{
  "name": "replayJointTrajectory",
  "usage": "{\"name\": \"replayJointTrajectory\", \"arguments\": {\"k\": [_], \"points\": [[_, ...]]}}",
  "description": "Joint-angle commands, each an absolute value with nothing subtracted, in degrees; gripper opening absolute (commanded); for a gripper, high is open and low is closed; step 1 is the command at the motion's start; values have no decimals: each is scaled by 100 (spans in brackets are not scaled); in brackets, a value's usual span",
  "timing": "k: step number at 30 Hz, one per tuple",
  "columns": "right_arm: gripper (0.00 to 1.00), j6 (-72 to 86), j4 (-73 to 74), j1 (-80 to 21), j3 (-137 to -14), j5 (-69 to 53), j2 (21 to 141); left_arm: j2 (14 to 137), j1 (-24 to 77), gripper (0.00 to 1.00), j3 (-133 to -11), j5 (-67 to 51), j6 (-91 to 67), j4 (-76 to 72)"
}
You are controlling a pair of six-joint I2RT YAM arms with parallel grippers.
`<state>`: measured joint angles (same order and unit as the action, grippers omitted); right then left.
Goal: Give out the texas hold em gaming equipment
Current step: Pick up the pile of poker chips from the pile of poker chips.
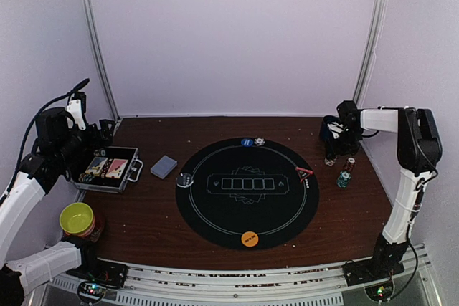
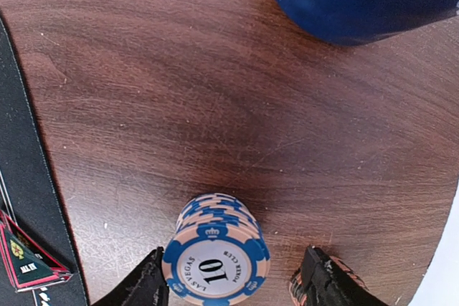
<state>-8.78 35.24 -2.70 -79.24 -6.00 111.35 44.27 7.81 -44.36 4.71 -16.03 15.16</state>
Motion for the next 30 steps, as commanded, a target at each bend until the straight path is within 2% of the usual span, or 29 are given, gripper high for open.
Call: {"name": "replayJointTrajectory", "arguments": {"k": [1,9,30], "points": [[64,-860,3503,-237,-8025,-658,11208,4369,704,98,-4526,446,-1616,1415],[60,-844,3441,-237,-8017,-668,11232,4365,703,98,-4526,439,-1613,1414],[43,-897,3419,-255,-7982,-835,11147,4351,677,98,-4526,425,-1618,1415]]}}
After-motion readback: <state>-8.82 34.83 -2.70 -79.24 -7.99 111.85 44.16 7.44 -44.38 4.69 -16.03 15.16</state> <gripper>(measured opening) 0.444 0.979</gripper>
